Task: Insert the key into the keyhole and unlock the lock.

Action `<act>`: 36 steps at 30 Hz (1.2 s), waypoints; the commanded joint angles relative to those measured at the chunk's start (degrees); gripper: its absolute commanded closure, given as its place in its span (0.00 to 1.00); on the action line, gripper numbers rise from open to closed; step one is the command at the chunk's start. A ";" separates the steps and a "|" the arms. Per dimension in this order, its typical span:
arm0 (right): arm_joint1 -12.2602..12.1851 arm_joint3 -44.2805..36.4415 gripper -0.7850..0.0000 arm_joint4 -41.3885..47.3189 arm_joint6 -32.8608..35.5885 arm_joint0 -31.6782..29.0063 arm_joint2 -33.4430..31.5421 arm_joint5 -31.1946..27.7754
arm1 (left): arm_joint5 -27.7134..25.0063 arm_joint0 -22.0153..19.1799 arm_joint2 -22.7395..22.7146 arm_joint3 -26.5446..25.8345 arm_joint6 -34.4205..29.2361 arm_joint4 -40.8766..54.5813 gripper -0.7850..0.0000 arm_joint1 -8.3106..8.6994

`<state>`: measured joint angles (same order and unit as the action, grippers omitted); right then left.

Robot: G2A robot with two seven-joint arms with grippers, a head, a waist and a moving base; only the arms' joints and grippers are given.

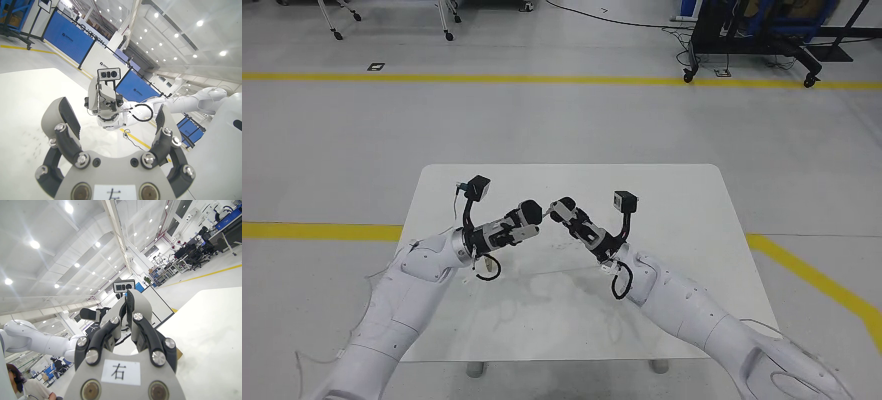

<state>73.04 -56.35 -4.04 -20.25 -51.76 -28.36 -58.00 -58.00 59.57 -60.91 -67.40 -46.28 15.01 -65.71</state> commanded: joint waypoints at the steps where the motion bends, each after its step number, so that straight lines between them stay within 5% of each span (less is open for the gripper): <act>1: 0.00 0.00 1.00 0.02 0.02 0.00 0.00 0.00 | 0.00 0.25 -0.45 -0.14 0.00 -0.47 0.49 0.02; 11: 0.00 0.00 1.00 0.02 0.02 0.00 0.00 0.00 | 0.00 0.17 0.32 1.17 0.00 -2.03 0.75 -0.13; 36: 0.27 -3.60 1.00 4.18 11.14 -3.79 -5.95 2.29 | 0.00 -0.24 -0.91 2.75 0.51 -1.90 0.82 -0.38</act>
<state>73.23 -60.02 0.19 -9.34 -55.49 -34.05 -55.97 -58.00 59.34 -61.90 -64.69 -45.76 13.11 -66.05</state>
